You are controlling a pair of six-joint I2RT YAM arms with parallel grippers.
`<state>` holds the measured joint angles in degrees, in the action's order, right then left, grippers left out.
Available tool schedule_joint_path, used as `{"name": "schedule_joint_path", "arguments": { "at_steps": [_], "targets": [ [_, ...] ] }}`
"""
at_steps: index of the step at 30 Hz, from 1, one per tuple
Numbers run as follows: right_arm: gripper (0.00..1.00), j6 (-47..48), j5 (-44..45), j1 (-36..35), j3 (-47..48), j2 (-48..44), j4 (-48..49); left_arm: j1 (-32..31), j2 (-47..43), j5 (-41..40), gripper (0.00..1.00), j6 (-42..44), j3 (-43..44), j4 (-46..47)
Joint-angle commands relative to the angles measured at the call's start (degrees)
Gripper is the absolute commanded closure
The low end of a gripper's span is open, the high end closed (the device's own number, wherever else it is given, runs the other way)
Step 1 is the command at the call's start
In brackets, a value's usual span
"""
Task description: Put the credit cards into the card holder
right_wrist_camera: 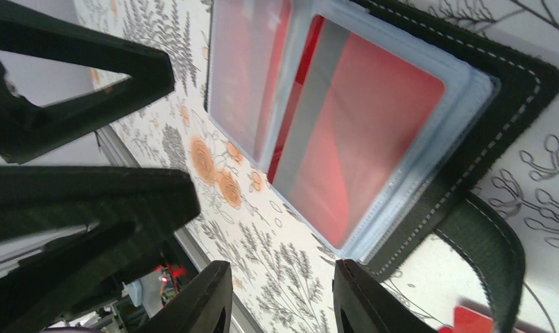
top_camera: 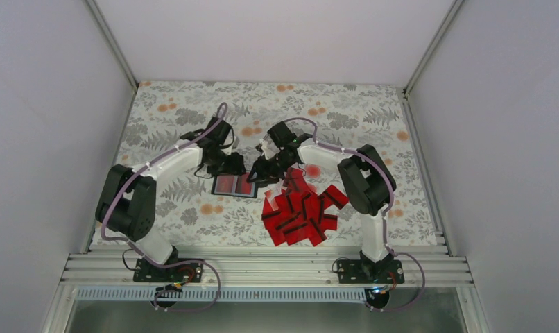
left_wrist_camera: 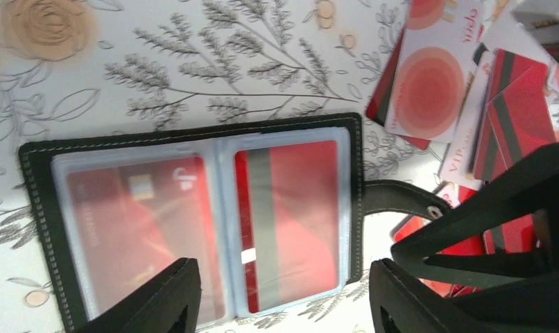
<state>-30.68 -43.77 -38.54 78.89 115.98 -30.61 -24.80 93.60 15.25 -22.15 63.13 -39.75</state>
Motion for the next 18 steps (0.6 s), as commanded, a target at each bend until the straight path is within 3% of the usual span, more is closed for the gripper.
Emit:
{"name": "schedule_joint_path", "arguments": {
  "at_steps": [1, 10, 18],
  "targets": [
    [0.62, -3.9, -2.3, 0.1, 0.2, -1.9, 4.5, 1.4, -1.9, -0.6, 0.44, 2.0, -2.4, 0.6],
    [0.61, -7.6, -0.1, 0.7, -0.4, 0.4, 6.7, 1.7, -0.9, 0.5, 0.76, 2.8, -5.9, 3.7],
    [0.61, -8.3, 1.3, 1.4, -0.6, 2.1, 6.7, 1.7, 1.5, 1.3, 0.86, 3.4, -6.9, 5.7]
  ]
}}
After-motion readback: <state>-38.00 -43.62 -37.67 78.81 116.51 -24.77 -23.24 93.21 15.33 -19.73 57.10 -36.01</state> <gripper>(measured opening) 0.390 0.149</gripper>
